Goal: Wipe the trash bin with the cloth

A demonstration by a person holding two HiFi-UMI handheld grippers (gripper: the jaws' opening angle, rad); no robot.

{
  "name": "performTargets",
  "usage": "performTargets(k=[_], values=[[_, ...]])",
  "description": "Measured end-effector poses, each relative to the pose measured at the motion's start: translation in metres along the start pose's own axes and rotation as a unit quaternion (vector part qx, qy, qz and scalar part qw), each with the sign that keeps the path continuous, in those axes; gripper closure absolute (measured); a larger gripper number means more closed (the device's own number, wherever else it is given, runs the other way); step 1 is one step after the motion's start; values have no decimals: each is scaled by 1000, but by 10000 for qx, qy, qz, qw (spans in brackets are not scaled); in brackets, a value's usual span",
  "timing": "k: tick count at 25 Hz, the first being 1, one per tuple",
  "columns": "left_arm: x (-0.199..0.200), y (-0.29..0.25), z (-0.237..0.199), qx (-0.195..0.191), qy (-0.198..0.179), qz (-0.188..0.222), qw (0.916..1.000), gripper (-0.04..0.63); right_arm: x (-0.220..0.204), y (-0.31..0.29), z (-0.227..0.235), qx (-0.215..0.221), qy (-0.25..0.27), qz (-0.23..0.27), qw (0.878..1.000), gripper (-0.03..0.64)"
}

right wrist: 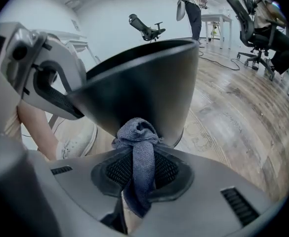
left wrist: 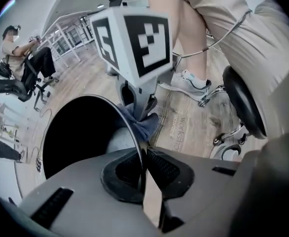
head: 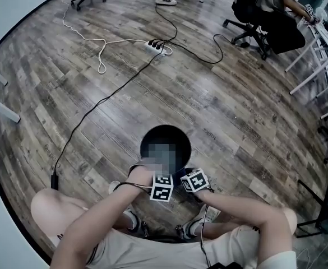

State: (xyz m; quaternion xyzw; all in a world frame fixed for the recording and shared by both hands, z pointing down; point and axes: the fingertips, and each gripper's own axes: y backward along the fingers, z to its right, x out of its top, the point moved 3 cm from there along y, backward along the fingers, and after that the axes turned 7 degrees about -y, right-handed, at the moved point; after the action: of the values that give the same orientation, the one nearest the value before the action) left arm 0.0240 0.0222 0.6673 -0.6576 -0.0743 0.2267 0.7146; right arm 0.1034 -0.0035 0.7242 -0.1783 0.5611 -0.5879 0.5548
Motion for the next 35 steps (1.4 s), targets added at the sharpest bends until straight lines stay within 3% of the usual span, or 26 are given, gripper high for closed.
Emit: performTargets(k=[8, 14, 19, 23, 27, 31, 35], values=[[4, 0, -3, 92, 250, 10, 9996, 563, -35, -76, 21, -205, 382, -26, 9991, 534], [8, -1, -10, 186, 530, -39, 9984, 563, -46, -104, 39, -308, -437, -168, 9984, 535], [15, -4, -3, 215, 553, 2, 9982, 561, -54, -92, 35, -230, -514, -286, 9980, 535], [14, 8, -8, 232, 610, 377, 9972, 531, -41, -69, 16, -83, -828, -299, 9961, 535], [3, 18, -7, 38, 323, 335, 9989, 482, -32, -37, -10, 132, -527, -353, 9979, 535], [-17, 17, 1, -176, -165, 110, 9996, 463, -18, -2, -26, 215, -906, -181, 9955, 534], [-32, 13, -5, -6, -106, 113, 9999, 463, 0, 42, -46, 413, -884, 55, 9952, 535]])
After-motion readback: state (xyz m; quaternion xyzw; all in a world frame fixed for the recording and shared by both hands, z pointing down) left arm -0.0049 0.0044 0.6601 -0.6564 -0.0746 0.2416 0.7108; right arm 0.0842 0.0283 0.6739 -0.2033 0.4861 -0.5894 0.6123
